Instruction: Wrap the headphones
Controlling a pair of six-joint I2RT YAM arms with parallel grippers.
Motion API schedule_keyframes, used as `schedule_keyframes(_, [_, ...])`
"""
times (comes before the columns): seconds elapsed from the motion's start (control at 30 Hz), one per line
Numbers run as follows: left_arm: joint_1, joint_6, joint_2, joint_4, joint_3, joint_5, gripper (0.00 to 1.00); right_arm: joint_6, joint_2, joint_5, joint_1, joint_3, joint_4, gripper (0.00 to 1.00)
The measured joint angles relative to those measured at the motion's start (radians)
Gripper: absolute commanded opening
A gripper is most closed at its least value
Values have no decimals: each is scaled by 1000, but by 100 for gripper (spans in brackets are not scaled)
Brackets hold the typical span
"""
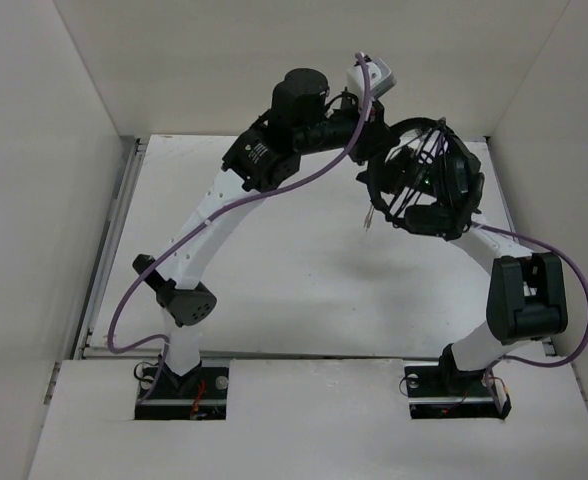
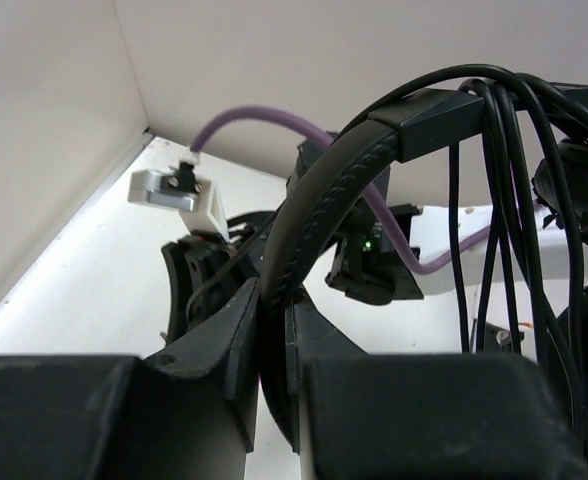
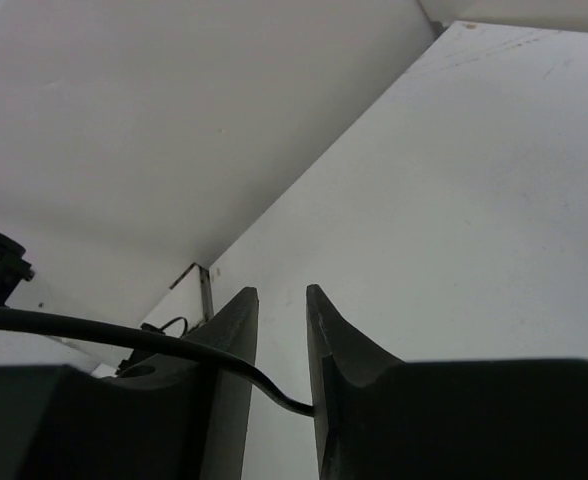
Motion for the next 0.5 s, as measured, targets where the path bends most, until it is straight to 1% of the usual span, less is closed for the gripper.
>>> schedule_keyframes(0.23, [42,0,1,7,47,-26,1,-3,0,-3,25,-64,11,36])
schedule_keyframes(0.5, [82,-41,10,60,64,-47,1,-31,0,-5,39,-69,-11,39])
